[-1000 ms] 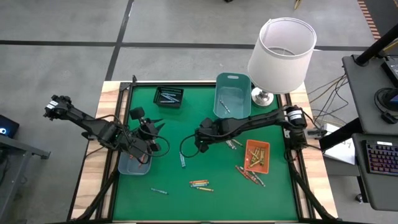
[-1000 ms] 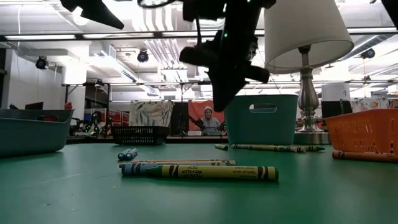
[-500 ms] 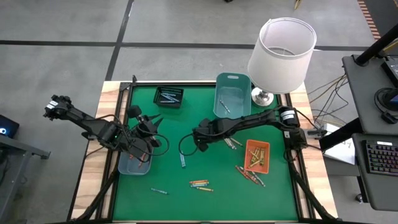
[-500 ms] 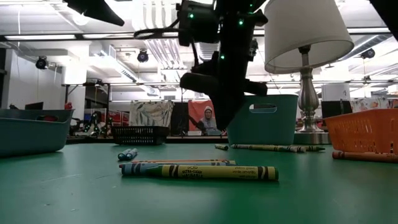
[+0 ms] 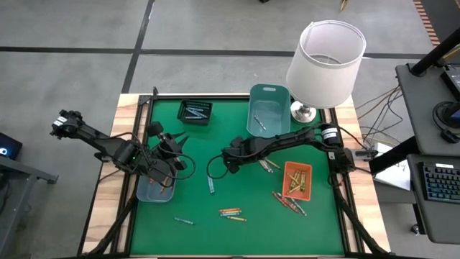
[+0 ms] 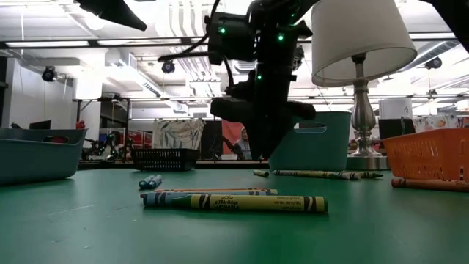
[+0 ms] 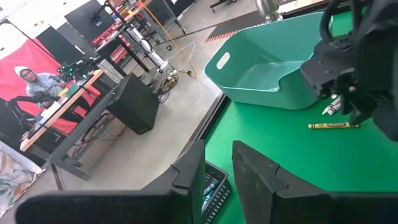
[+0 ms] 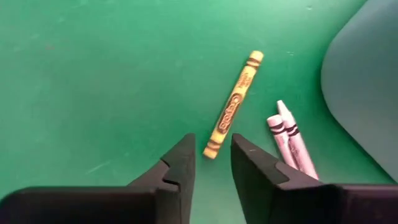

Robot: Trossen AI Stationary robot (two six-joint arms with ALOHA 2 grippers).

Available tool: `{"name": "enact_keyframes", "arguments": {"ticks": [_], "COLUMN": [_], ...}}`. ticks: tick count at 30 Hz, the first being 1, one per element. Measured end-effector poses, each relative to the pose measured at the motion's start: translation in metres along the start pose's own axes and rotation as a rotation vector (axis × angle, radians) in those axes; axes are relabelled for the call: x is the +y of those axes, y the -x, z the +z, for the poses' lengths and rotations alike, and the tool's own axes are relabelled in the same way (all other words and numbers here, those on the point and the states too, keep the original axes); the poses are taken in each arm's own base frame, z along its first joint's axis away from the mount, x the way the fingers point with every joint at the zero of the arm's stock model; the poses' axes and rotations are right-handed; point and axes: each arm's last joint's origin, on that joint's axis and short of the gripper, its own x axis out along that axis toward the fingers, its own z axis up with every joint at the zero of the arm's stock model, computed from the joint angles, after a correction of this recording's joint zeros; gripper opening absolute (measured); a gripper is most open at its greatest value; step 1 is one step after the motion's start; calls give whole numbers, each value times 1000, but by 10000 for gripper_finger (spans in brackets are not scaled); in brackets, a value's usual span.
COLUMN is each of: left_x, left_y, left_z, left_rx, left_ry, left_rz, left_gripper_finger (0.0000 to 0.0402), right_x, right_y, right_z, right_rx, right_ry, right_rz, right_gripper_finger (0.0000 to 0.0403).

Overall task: Sort crayons
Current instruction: Put the green crayon into the orange bin

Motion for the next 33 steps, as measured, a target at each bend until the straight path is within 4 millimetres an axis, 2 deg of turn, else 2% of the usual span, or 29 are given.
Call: {"name": "enact_keyframes", "arguments": {"ticks": [3, 14, 26, 33], "left_x": [0, 0, 0, -1], "left_y": [0, 0, 0, 0], "left_z": [0, 0, 0, 0], "left_rx": [0, 0, 0, 7], "left_ry": [1, 3, 11, 29], "left_rz": [0, 0, -3, -30], "left_gripper_finger": [64, 64, 64, 64], "right_x": [-1, -1, 15, 28], "right_y": [-2, -3, 28, 36], "right_z": [1, 2, 9, -10], "right_rx": [1, -25, -81, -147], "right_ry": [-21, -27, 7, -37], "right_rz": [-3, -12, 65, 38], "right_gripper_finger": [105, 107, 107, 107]}}
